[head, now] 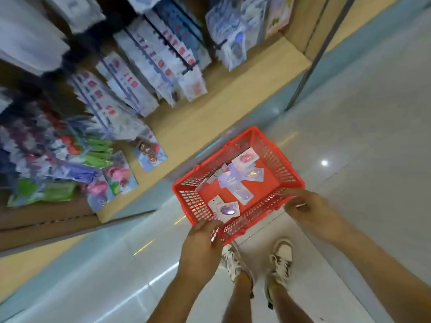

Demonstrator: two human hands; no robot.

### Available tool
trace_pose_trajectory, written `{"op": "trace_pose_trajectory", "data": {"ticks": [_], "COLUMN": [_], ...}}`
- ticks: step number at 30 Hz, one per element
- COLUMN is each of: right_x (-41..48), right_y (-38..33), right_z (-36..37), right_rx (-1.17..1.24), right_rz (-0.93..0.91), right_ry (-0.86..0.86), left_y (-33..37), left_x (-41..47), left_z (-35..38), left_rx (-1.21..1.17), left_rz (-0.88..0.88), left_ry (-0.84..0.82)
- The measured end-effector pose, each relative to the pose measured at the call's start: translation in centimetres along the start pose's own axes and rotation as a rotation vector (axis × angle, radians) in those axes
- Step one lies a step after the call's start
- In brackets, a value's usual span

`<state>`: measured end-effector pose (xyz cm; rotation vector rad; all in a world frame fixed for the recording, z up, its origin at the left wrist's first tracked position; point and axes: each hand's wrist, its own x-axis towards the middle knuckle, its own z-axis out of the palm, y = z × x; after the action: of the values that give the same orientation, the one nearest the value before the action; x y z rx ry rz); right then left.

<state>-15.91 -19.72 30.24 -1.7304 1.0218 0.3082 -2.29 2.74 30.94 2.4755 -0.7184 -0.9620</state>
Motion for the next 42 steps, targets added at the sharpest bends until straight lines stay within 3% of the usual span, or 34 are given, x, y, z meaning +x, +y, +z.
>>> {"op": "trace_pose_trajectory", "data": {"ticks": [10, 13, 16, 18, 22, 25, 31, 33, 34, 36, 38, 40, 42], "right_x": [23.3, 28.8, 33.6, 36.3, 38.5, 39.4, 39.6, 39.1, 39.1, 39.7, 41.0, 41.5, 41.5], "right_y": [13.6, 15.5, 15.3, 14.8, 14.4, 14.6, 15.5, 16.3, 16.8, 17.6, 18.3, 18.9, 19.0], "right_z": [19.2, 23.3, 26.9, 29.0, 31.4, 31.7, 30.5, 30.2, 30.5, 31.4, 32.4, 33.2, 34.0], "right_rx": [0.236, -0.053, -0.371, -0.540, -0.774, -0.924, -0.909, -0.793, -0.604, -0.026, 0.453, 0.584, 0.498], "right_rz": [-0.037, -0.217, -0.513, -0.593, -0.722, -0.623, -0.293, -0.251, -0.234, -0.072, 0.202, 0.300, 0.205], "right_ry": [-0.096, -0.157, -0.152, -0.150, 0.041, 0.170, 0.035, 0.008, -0.001, -0.001, -0.008, -0.055, -0.044], "left_y": [-19.2, -22.9, -25.4, -26.0, -25.7, -24.3, -22.4, -22.4, -22.5, -22.7, -22.9, -23.2, -23.5], "left_x": [23.1, 26.9, 28.8, 29.3, 29.6, 29.0, 27.4, 27.1, 27.1, 26.7, 26.1, 25.4, 24.9], "left_z": [20.4, 25.2, 28.1, 29.0, 29.0, 27.5, 22.9, 22.0, 21.6, 20.6, 19.3, 18.2, 17.5], "left_rx": [0.476, 0.599, 0.596, 0.617, 0.526, 0.451, 0.439, 0.404, 0.392, 0.388, 0.379, 0.372, 0.382], "left_rz": [-0.098, -0.145, -0.202, -0.236, -0.259, -0.218, -0.127, -0.142, -0.151, -0.145, -0.099, -0.059, -0.017], "left_ry": [-0.298, -0.365, -0.336, -0.321, -0.343, -0.381, -0.210, -0.196, -0.162, -0.072, 0.002, 0.048, 0.073]}}
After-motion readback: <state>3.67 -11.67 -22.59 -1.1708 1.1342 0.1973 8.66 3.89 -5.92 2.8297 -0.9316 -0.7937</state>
